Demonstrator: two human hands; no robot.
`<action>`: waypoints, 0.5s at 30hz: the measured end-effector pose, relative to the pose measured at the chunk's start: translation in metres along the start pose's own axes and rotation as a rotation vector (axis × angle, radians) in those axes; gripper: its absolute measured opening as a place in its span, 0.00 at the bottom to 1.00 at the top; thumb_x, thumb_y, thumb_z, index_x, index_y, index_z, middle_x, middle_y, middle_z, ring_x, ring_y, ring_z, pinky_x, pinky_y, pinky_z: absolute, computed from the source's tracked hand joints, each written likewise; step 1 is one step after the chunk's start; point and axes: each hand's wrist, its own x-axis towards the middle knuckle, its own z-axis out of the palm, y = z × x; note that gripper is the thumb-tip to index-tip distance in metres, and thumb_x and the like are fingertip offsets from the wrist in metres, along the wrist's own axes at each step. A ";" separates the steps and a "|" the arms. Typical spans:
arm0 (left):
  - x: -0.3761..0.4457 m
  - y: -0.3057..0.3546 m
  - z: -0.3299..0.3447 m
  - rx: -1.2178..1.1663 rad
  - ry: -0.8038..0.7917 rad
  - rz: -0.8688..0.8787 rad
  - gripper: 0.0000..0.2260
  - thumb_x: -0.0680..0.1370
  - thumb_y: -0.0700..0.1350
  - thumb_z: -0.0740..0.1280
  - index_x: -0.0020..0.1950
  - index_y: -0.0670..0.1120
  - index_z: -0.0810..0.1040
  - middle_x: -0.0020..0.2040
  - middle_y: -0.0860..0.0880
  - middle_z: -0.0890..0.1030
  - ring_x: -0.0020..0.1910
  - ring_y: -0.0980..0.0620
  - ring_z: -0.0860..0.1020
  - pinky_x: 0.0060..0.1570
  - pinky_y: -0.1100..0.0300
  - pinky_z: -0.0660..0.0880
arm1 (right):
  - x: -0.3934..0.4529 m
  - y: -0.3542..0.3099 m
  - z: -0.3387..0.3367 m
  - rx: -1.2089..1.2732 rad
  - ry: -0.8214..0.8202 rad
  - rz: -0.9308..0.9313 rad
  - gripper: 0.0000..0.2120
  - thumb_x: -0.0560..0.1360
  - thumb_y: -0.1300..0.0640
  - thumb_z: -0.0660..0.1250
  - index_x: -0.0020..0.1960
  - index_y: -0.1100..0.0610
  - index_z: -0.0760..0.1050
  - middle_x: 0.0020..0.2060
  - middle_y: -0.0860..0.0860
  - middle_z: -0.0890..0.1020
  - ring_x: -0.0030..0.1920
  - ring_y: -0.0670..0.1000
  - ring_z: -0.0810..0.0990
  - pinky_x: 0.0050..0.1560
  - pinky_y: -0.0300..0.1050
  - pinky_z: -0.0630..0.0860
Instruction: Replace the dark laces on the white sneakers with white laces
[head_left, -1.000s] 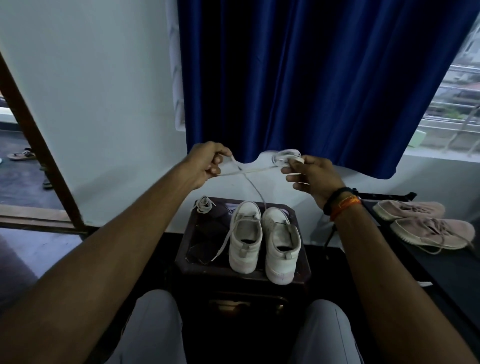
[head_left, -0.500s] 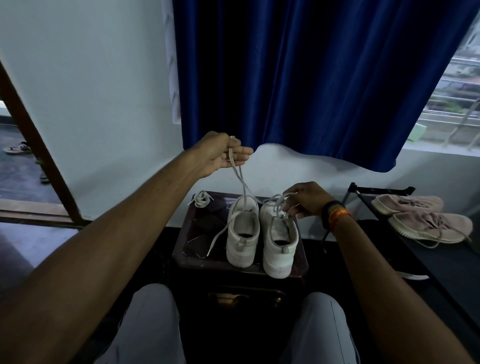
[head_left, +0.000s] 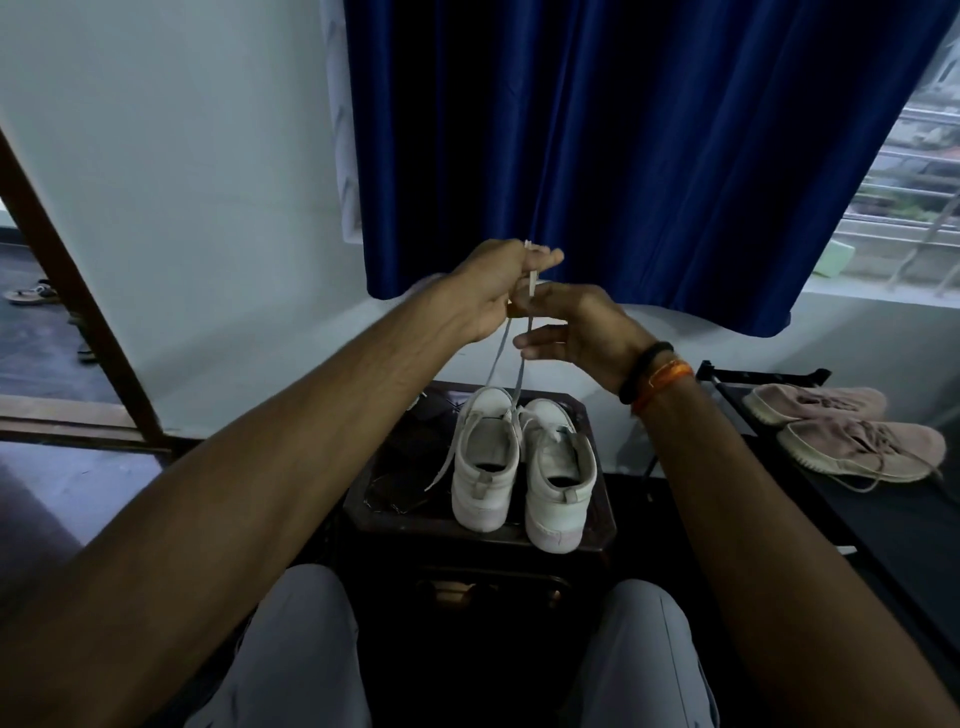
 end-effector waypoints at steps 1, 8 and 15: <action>0.001 -0.001 0.001 -0.010 0.006 0.003 0.02 0.81 0.38 0.67 0.50 0.44 0.76 0.65 0.42 0.80 0.50 0.51 0.79 0.47 0.61 0.78 | 0.000 -0.002 0.003 -0.002 0.020 -0.014 0.09 0.80 0.63 0.65 0.59 0.64 0.79 0.55 0.60 0.83 0.42 0.54 0.85 0.45 0.45 0.82; 0.005 0.017 -0.008 -0.253 0.096 -0.018 0.05 0.80 0.37 0.64 0.48 0.43 0.79 0.55 0.48 0.86 0.57 0.51 0.83 0.62 0.55 0.75 | 0.005 0.008 -0.030 -0.163 0.385 -0.196 0.09 0.80 0.68 0.61 0.48 0.62 0.80 0.37 0.55 0.80 0.33 0.47 0.78 0.37 0.40 0.78; 0.018 0.025 -0.046 -0.286 0.404 -0.041 0.08 0.83 0.39 0.58 0.58 0.41 0.75 0.45 0.46 0.87 0.39 0.52 0.83 0.37 0.60 0.78 | 0.015 0.045 -0.077 -0.566 0.620 -0.152 0.08 0.79 0.54 0.69 0.50 0.60 0.80 0.40 0.53 0.83 0.36 0.47 0.81 0.45 0.44 0.82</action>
